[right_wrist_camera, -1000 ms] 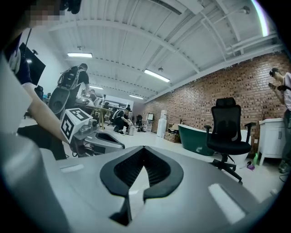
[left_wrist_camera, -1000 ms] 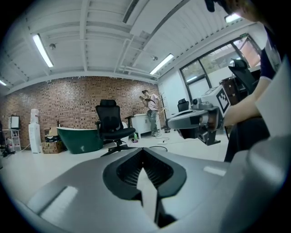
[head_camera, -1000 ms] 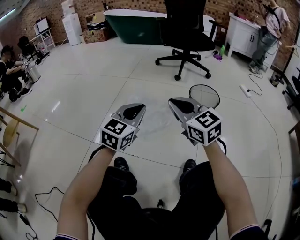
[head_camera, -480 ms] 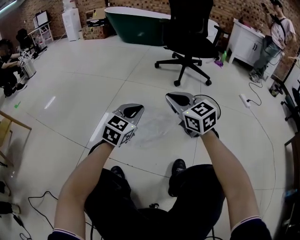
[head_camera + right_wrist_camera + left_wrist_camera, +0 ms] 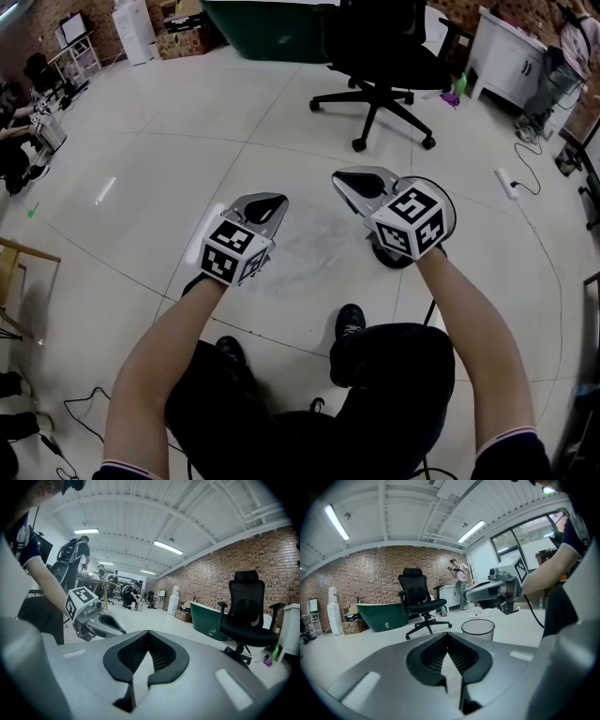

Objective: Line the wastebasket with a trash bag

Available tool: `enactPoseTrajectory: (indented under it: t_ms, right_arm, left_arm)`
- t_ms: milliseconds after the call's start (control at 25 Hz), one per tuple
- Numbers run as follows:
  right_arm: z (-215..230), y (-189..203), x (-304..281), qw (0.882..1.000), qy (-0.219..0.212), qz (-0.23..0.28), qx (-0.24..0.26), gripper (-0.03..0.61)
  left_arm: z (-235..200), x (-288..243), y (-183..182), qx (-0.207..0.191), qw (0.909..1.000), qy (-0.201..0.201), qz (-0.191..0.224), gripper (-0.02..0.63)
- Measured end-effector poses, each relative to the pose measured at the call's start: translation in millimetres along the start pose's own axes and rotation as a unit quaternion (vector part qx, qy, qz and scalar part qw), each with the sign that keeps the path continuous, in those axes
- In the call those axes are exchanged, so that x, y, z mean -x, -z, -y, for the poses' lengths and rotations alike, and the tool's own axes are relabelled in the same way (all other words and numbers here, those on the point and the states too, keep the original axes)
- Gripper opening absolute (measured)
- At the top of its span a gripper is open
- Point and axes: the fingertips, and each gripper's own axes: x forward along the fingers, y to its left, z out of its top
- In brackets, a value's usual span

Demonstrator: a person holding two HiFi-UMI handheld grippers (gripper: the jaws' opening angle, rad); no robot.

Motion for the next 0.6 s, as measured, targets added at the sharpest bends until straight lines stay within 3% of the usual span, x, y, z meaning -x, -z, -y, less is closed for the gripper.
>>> enactPoseTrajectory:
  t_ms: [320,480,600]
  right_arm:
    - [38.4,67.9,-2.7,0.999,-0.007,-0.034,-0.023,0.002]
    - [42.7,95.1,-13.7,0.998,-0.015,-0.034,-0.043,0.002]
    - [40.7,111.7,-24.6,0.998,-0.027,-0.03,-0.046,0.002]
  left_arm:
    - [-1.1,-39.1,39.2,-0.032,0.9974,0.023,-0.06,0.011]
    - [-9.0,-46.2,60.2,0.003,0.9989,-0.016,-0.044,0.011]
    - [-7.9,-39.4,90.8,0.021,0.9969,-0.049,-0.057,0.011]
